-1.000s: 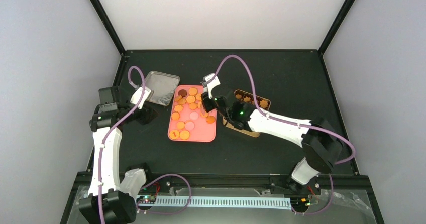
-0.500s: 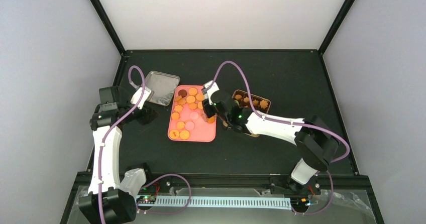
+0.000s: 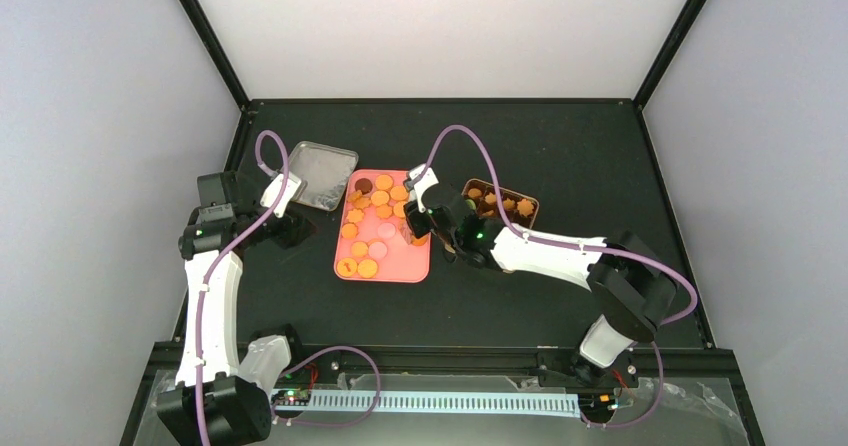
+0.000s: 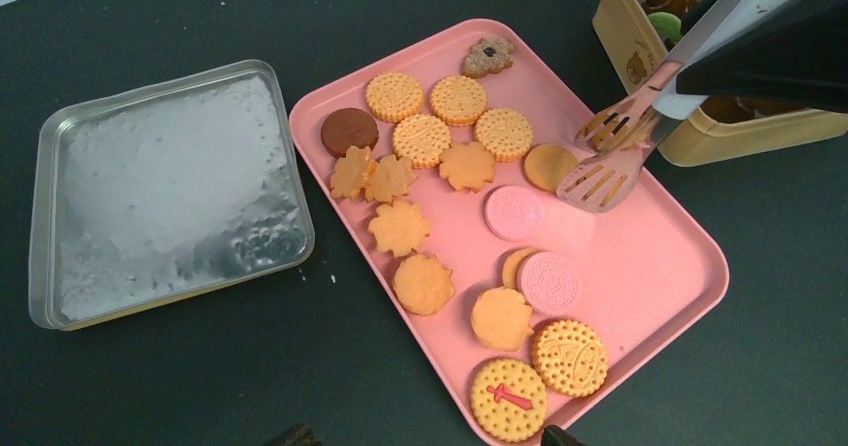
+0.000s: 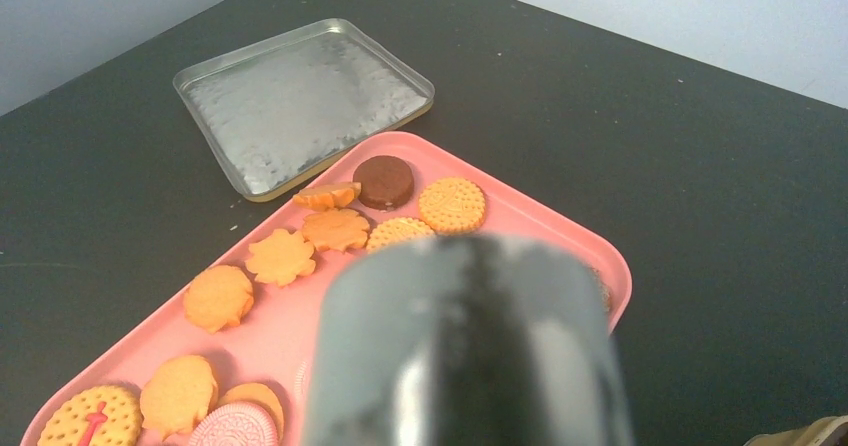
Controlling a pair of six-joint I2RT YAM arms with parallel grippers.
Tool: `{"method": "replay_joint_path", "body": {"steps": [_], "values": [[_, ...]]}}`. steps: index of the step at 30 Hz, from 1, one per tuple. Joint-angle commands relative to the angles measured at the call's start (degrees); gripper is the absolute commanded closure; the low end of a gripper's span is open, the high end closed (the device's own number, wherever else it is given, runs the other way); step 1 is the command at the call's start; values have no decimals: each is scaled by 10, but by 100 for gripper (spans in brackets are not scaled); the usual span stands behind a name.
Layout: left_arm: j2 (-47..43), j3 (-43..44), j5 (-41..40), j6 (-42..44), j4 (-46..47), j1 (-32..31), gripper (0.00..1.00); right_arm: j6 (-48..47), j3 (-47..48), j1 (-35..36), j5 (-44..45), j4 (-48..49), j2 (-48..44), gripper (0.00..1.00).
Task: Pack the cookies
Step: Pick up the fake cookies from the plate.
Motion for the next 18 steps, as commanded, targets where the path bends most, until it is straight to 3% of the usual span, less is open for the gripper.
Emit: {"method": "replay_joint_path", "body": {"steps": [1, 9, 14, 18], "values": [[0, 10, 16, 6, -12, 4, 40, -8, 6, 0, 3, 10, 6, 59], [2, 9, 16, 5, -11, 4, 40, -1, -8, 4, -24, 9, 6, 61], [2, 8, 16, 5, -10, 4, 40, 6, -19, 34, -22, 6, 4, 70], [2, 6, 16, 5, -10, 4, 40, 10, -21, 54, -10, 6, -4, 71]]}}
